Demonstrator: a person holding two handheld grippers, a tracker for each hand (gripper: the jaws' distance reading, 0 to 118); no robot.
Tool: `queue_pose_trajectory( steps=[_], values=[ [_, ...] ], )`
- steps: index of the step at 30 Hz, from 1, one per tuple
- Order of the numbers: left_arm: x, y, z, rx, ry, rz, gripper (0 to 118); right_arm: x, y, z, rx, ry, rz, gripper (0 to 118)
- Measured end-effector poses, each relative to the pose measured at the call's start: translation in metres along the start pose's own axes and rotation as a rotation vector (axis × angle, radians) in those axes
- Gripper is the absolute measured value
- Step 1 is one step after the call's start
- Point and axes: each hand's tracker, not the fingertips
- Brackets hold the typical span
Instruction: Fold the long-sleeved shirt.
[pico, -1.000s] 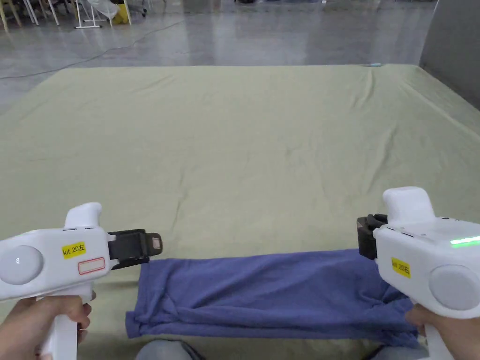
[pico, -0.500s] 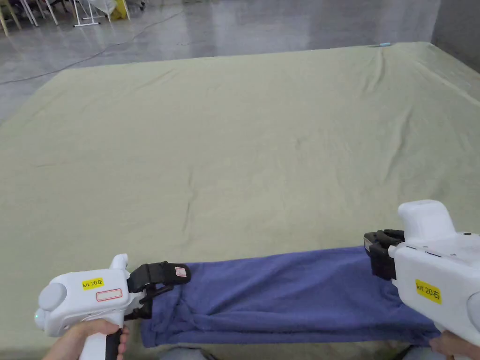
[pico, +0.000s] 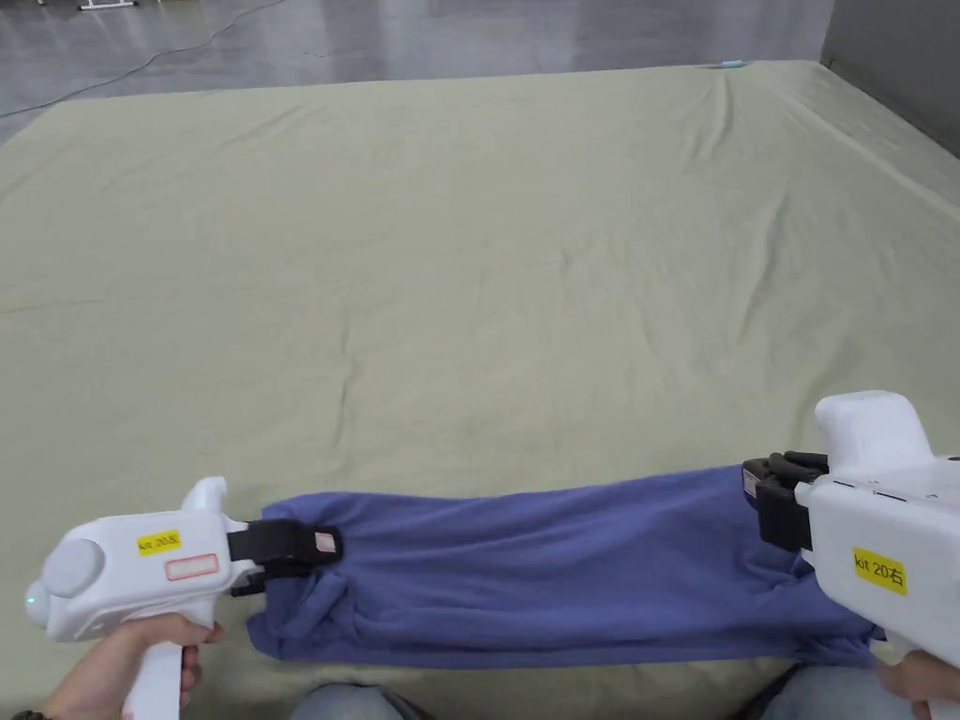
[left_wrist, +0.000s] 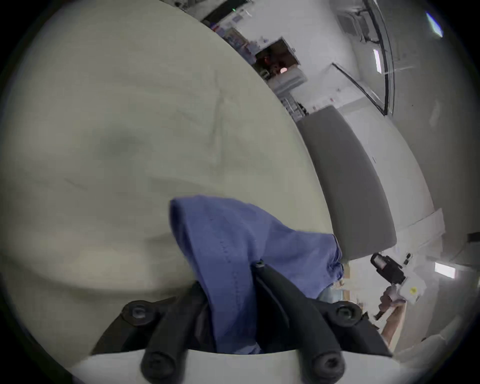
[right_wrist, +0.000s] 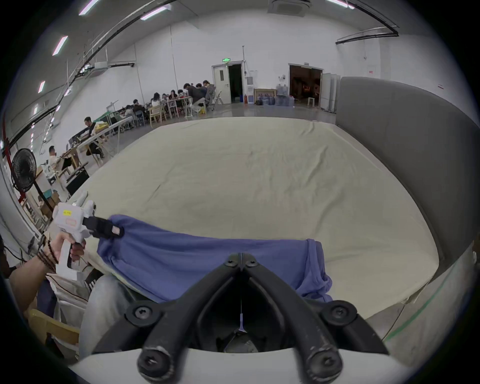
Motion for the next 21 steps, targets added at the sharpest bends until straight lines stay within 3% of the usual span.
queue_pose_trajectory(
  steps=[8,13,16,18,21],
  values=[
    [-0.007,0.030,0.111,0.173,0.248,-0.006,0,-0.012,0.004,-0.003,-0.004,0.024,0.010,0],
    [-0.007,0.032,0.152,0.157,0.325,0.018,0,-0.021,0.004,-0.011,-0.013,0.061,0.022,0],
    [0.026,0.023,0.150,0.113,0.217,0.003,0,-0.024,0.003,-0.012,-0.016,0.075,0.026,0],
    [0.060,0.018,0.142,0.092,0.040,0.001,0,-0.024,0.002,-0.010,-0.011,0.092,0.025,0],
    [0.116,0.012,0.118,0.066,-0.084,-0.034,0,-0.020,0.000,-0.007,-0.007,0.113,0.012,0]
  ],
)
